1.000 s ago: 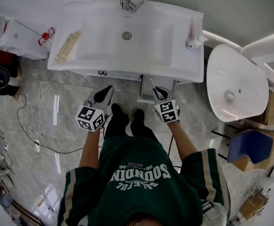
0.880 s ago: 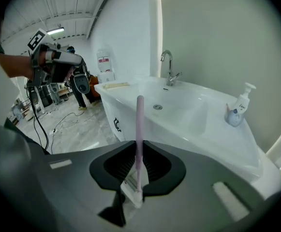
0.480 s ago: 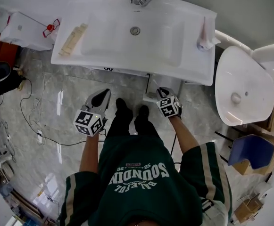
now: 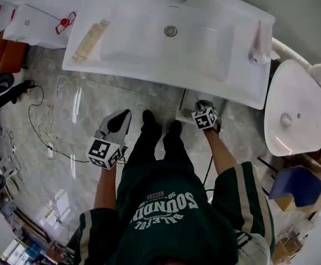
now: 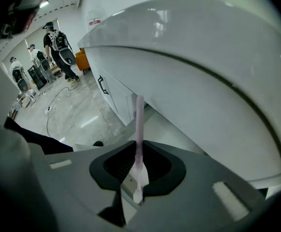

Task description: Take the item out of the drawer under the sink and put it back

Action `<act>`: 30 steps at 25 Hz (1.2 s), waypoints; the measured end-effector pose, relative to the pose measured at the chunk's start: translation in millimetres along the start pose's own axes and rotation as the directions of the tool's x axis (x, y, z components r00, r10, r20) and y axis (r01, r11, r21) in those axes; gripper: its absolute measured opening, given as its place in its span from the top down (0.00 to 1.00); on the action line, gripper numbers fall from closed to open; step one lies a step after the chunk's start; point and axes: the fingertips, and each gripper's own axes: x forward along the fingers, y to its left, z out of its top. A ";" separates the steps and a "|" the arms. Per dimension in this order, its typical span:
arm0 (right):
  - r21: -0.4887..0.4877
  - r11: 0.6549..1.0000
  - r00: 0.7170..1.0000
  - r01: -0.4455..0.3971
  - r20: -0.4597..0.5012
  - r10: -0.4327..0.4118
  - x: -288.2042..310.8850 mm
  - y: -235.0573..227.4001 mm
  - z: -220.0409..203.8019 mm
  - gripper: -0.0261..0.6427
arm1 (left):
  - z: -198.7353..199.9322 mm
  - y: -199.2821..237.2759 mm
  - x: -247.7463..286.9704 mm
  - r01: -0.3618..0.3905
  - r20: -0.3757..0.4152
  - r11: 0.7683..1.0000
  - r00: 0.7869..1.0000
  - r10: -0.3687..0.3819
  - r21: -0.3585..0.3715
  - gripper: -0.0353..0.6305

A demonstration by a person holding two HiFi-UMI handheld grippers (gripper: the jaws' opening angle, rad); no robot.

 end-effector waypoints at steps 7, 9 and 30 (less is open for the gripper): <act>0.013 0.999 0.994 0.053 -0.095 -0.052 46.4 -23.5 -21.5 0.88 | -8.4 -11.9 21.0 0.033 0.000 0.999 0.999 -0.033 -0.009 0.87; 0.007 0.999 0.992 0.051 -0.118 -0.050 58.8 -24.5 -29.9 0.88 | -15.9 -13.6 22.4 0.037 -0.012 0.999 0.999 -0.037 -0.009 0.87; 0.079 0.994 0.967 0.079 -0.250 -0.057 115.8 -40.8 -63.5 0.88 | -50.5 2.4 18.7 -0.002 -0.056 1.000 0.998 0.001 -0.031 0.87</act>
